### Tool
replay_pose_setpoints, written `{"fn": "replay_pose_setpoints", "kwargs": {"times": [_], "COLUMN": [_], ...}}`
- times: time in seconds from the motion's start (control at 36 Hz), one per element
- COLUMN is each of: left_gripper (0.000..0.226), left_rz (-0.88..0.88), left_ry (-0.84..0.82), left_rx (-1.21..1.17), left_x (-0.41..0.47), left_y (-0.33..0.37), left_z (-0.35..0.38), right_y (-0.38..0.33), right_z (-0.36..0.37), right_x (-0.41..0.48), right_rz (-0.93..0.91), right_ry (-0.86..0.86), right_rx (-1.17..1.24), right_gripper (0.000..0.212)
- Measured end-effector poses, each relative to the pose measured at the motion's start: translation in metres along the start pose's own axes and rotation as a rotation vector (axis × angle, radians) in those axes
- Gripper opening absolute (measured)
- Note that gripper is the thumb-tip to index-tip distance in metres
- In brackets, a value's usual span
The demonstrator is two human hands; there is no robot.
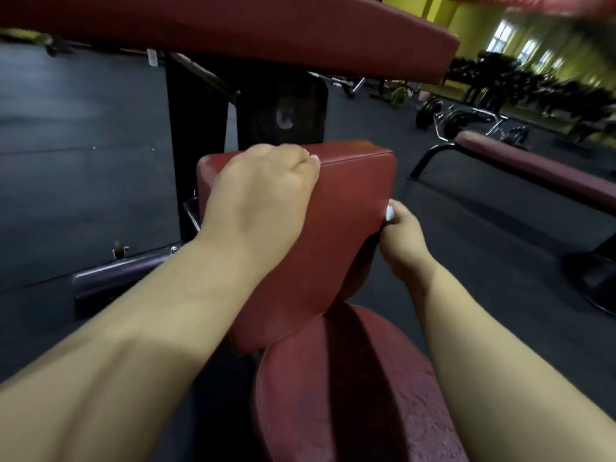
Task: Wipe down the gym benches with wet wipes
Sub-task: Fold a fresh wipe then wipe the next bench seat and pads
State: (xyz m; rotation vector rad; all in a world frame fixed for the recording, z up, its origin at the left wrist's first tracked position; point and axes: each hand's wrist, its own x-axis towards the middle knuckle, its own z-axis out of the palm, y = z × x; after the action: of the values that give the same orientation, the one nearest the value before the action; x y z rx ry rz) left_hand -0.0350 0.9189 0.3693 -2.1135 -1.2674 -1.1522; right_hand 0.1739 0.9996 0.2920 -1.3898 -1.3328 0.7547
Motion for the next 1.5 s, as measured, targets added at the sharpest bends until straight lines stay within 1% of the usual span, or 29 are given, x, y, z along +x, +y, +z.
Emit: {"fn": "replay_pose_setpoints", "kwargs": {"times": [0.06, 0.11, 0.22, 0.31, 0.33, 0.36, 0.44, 0.47, 0.56, 0.58, 0.64, 0.67, 0.72, 0.81, 0.86, 0.92, 0.97, 1.03, 1.08, 1.11, 1.17, 1.19, 1.25, 1.31, 1.36, 1.42, 1.44, 1.5], "left_gripper": [0.047, 0.044, 0.039, 0.039, 0.039, 0.039, 0.038, 0.038, 0.039, 0.04, 0.044, 0.044, 0.042, 0.043, 0.044, 0.042, 0.04, 0.039, 0.039, 0.039, 0.036, 0.033, 0.027, 0.024, 0.024, 0.024, 0.022, 0.02], "left_rz": [0.022, 0.068, 0.098, 0.113, 0.113, 0.111, 0.111, 0.101, 0.076, 0.064, 0.033, 0.008, -0.047, -0.099, -0.131, -0.196, -0.237, -0.234, -0.231, -0.24, -0.275, -0.299, -0.364, -0.435, -0.487, -0.514, -0.521, -0.534], "left_ry": [0.045, 0.078, 0.103, 0.108, 0.107, 0.111, 0.105, 0.102, 0.084, 0.062, 0.022, -0.003, -0.05, -0.09, -0.102, -0.108, -0.096, -0.088, -0.094, -0.1, -0.128, -0.144, -0.202, -0.259, -0.332, -0.408, -0.436, -0.47], "left_rx": [0.03, 0.066, 0.13, 0.18, 0.205, 0.217, 0.154, 0.128, 0.08, 0.064, 0.05, 0.042, 0.009, -0.076, -0.139, -0.199, -0.22, -0.202, -0.171, -0.153, -0.122, -0.105, -0.053, -0.004, 0.041, 0.064, 0.071, 0.082], "left_x": [-0.001, -0.002, -0.001, -0.001, -0.001, -0.001, -0.001, -0.001, 0.0, 0.001, 0.001, 0.002, 0.001, 0.001, 0.001, -0.003, -0.012, -0.025, -0.037, -0.043, -0.055, -0.063, -0.077, -0.09, -0.101, -0.11, -0.113, -0.118], "left_y": [-0.002, -0.001, -0.002, -0.001, -0.001, -0.002, -0.003, -0.003, -0.004, -0.005, -0.007, -0.007, -0.007, -0.004, -0.004, -0.006, -0.009, -0.014, -0.02, -0.023, -0.029, -0.031, -0.038, -0.046, -0.054, -0.059, -0.06, -0.062], "left_z": [0.002, 0.003, 0.003, 0.002, 0.001, 0.001, 0.005, 0.006, 0.007, 0.006, 0.004, 0.003, -0.001, -0.011, -0.021, -0.03, -0.041, -0.052, -0.066, -0.073, -0.088, -0.093, -0.102, -0.108, -0.113, -0.117, -0.119, -0.121], "right_y": [0.018, 0.032, 0.055, 0.06, 0.063, 0.062, 0.067, 0.065, 0.054, 0.047, 0.033, 0.024, 0.003, -0.028, -0.049, -0.063, -0.076, -0.087, -0.102, -0.109, -0.121, -0.126, -0.133, -0.138, -0.139, -0.14, -0.142, -0.145], "right_z": [0.003, 0.005, 0.008, 0.009, 0.009, 0.009, 0.007, 0.007, 0.007, 0.007, 0.006, 0.005, 0.004, 0.006, 0.007, 0.009, 0.012, 0.018, 0.027, 0.032, 0.044, 0.051, 0.067, 0.083, 0.097, 0.104, 0.107, 0.111], "right_x": [-0.006, -0.012, -0.02, -0.024, -0.024, -0.026, -0.028, -0.032, -0.044, -0.05, -0.061, -0.064, -0.071, -0.073, -0.075, -0.075, -0.075, -0.074, -0.077, -0.079, -0.084, -0.086, -0.088, -0.09, -0.091, -0.091, -0.091, -0.094], "right_rz": [0.05, 0.11, 0.171, 0.223, 0.233, 0.237, 0.266, 0.28, 0.295, 0.28, 0.224, 0.191, 0.109, -0.048, -0.114, -0.159, -0.224, -0.312, -0.426, -0.489, -0.6, -0.65, -0.758, -0.838, -0.93, -1.017, -1.066, -1.173], "right_ry": [-0.015, -0.025, -0.072, -0.111, -0.124, -0.131, -0.088, -0.068, -0.015, 0.002, 0.02, 0.028, 0.05, 0.106, 0.106, 0.113, 0.126, 0.136, 0.141, 0.141, 0.112, 0.084, 0.007, -0.048, -0.023, 0.038, 0.035, -0.073], "right_rx": [-0.048, -0.068, -0.195, -0.348, -0.387, -0.421, -0.503, -0.516, -0.568, -0.532, -0.425, -0.392, -0.367, -0.335, -0.278, -0.263, -0.331, -0.396, -0.422, -0.417, -0.399, -0.412, -0.466, -0.532, -0.636, -0.731, -0.761, -0.809], "right_gripper": [0.043, 0.046, 0.042, 0.024, 0.023, 0.026, 0.038, 0.039, 0.033, 0.034, 0.038, 0.036, 0.027, 0.021, 0.014, 0.012, 0.014, 0.016, 0.026, 0.027, 0.009, 0.006, 0.014, 0.018, 0.021, 0.018, 0.017, 0.022]}}
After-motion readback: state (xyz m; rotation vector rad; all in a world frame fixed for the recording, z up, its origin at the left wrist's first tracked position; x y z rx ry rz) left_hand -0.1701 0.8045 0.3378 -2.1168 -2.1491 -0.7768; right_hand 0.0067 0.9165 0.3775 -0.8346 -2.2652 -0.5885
